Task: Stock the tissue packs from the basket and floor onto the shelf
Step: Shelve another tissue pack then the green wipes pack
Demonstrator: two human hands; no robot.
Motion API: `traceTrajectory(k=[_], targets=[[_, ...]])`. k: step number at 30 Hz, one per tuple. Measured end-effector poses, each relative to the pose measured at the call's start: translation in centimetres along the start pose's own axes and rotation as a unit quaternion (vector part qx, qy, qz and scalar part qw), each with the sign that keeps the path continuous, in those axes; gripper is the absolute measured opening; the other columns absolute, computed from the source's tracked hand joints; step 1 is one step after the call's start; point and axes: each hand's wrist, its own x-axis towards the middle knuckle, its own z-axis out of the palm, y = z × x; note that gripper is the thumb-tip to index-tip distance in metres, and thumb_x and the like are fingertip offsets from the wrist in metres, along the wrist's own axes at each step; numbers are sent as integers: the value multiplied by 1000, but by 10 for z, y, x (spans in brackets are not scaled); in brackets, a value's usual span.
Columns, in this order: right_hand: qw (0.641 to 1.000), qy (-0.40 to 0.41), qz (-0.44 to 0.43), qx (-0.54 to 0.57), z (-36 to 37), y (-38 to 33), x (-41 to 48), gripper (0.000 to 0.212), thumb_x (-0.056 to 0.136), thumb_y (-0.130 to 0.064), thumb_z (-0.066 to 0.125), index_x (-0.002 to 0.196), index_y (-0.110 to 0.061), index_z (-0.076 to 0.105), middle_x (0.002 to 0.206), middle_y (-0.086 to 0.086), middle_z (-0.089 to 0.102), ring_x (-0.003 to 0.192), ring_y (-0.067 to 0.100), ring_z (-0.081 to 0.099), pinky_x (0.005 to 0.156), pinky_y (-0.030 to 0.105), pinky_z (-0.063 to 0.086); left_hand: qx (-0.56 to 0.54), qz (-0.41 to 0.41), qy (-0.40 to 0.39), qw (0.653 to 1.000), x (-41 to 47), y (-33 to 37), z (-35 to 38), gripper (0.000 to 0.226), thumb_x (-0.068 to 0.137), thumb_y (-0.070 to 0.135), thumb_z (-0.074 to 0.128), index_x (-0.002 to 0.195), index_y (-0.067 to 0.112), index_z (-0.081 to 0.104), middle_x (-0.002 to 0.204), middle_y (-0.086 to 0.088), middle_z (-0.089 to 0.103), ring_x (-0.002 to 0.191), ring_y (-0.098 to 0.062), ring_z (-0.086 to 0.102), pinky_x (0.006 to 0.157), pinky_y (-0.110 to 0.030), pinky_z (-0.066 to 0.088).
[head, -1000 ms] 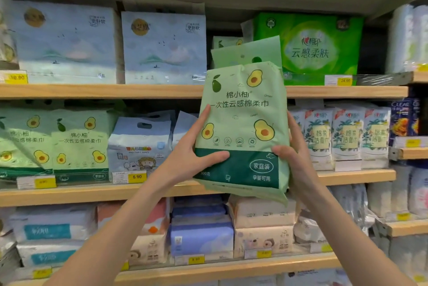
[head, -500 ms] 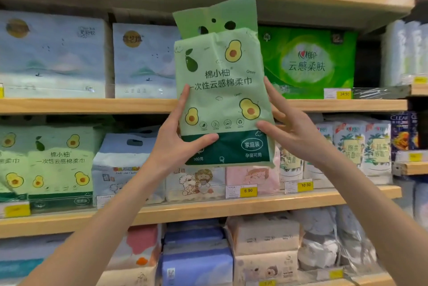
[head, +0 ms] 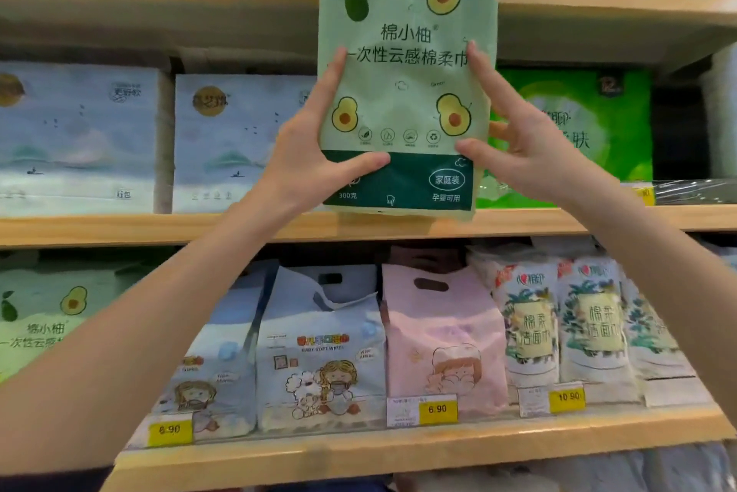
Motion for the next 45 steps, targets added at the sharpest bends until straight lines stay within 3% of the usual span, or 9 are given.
traceTrajectory(k=[4,6,8,11,14,29,34,40,45], targets=[[1000,26,-12,-3,-11,16,24,81,87,-14,57,144,-42,6,145,-23,21,133,2,33,107,47,37,27,26,22,999,29,-11,9,100,74,28,75,149,21,8,126,38,27,112,30,32,97,-4,33],[999,32,-17,-6,-11,24,29,83,85,-15,60,144,-40,6,141,-26,22,128,-3,36,106,42,40,38,28,23,999,35,-16,16,101,75,28,75,149,20,6,127,37,26,112,30,31,95,-2,32],[999,34,-15,-17,-7,32,30,84,85,-14,61,145,-39,7,137,-28,22,123,-5,38,103,38,43,47,24,18,998,38,-21,24,103,74,29,76,149,20,5,131,34,28,117,22,36,101,-11,37],[998,48,-13,-28,1,46,29,85,84,-14,62,145,-35,8,137,-24,24,123,-1,38,101,45,44,59,19,9,998,38,-30,35,105,73,29,76,149,21,5,143,17,31,128,0,40,107,-29,39],[997,64,-29,-23,5,55,31,83,83,-14,63,146,-31,10,135,-28,25,126,0,37,102,48,43,73,13,19,997,39,-34,41,106,72,30,77,148,23,4,150,7,32,131,-7,40,108,-31,37],[997,70,-13,-10,12,76,47,84,84,-11,61,146,-32,9,135,-24,22,123,-5,32,104,40,41,109,2,34,993,51,-46,53,111,68,30,79,148,24,2,151,3,31,133,-12,39,108,-39,37],[996,82,-21,-16,18,85,50,86,82,-9,63,146,-30,9,148,-12,25,135,15,34,104,49,41,117,-4,28,993,53,-52,59,114,67,29,80,148,25,0,151,2,32,132,-13,40,107,-39,38],[997,74,-9,-21,25,93,52,85,83,-8,62,146,-31,11,151,0,29,139,22,29,104,52,39,66,-38,-6,997,47,-64,61,111,73,19,76,148,29,-5,152,5,29,130,-10,43,107,-37,39],[998,61,16,-25,29,94,57,84,83,-9,63,145,-33,11,139,-13,35,125,5,38,105,39,38,59,-64,-38,995,49,-70,59,109,77,15,73,146,33,-9,152,6,29,128,-11,45,105,-34,41]])
